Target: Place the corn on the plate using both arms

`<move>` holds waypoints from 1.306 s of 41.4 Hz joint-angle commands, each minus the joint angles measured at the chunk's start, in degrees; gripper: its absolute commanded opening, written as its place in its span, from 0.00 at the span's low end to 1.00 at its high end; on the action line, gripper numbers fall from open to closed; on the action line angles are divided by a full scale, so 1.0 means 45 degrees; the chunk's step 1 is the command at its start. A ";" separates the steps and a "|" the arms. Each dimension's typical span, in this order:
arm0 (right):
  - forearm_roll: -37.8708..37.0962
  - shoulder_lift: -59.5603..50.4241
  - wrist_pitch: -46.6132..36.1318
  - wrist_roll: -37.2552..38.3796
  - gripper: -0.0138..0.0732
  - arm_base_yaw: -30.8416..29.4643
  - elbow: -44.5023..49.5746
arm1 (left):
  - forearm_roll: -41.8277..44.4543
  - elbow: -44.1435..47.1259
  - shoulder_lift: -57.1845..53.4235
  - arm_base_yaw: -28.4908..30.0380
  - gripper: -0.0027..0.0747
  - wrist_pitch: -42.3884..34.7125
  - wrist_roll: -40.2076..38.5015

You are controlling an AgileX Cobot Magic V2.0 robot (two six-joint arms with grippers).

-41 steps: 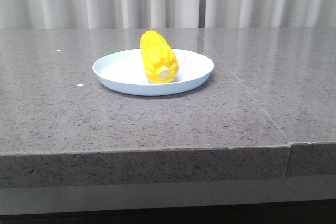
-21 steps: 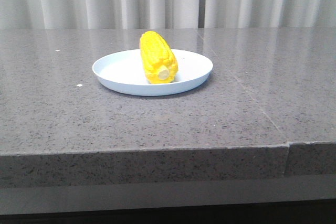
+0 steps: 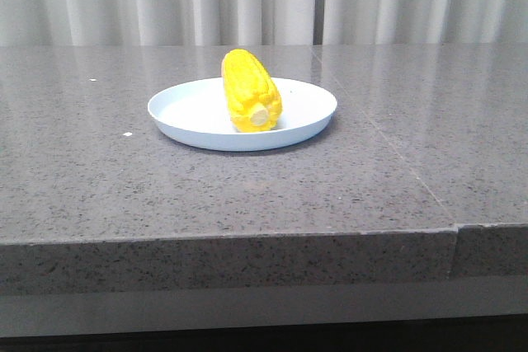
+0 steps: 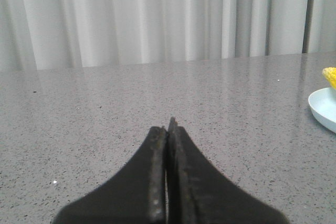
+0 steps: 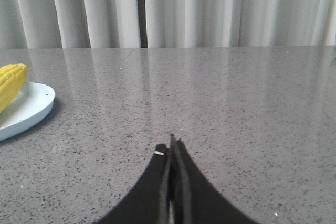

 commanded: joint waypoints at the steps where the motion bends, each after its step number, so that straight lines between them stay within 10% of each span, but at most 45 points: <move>1: 0.1457 -0.0172 -0.0936 -0.1355 0.02 -0.0044 -0.0196 | 0.0004 0.0018 -0.0244 0.0033 0.01 -0.1133 -0.0106; 54: 0.2361 -0.0160 -0.0904 -0.1606 0.02 -0.0483 -0.0196 | 0.0004 0.0018 -0.0244 0.0033 0.01 -0.1133 -0.0106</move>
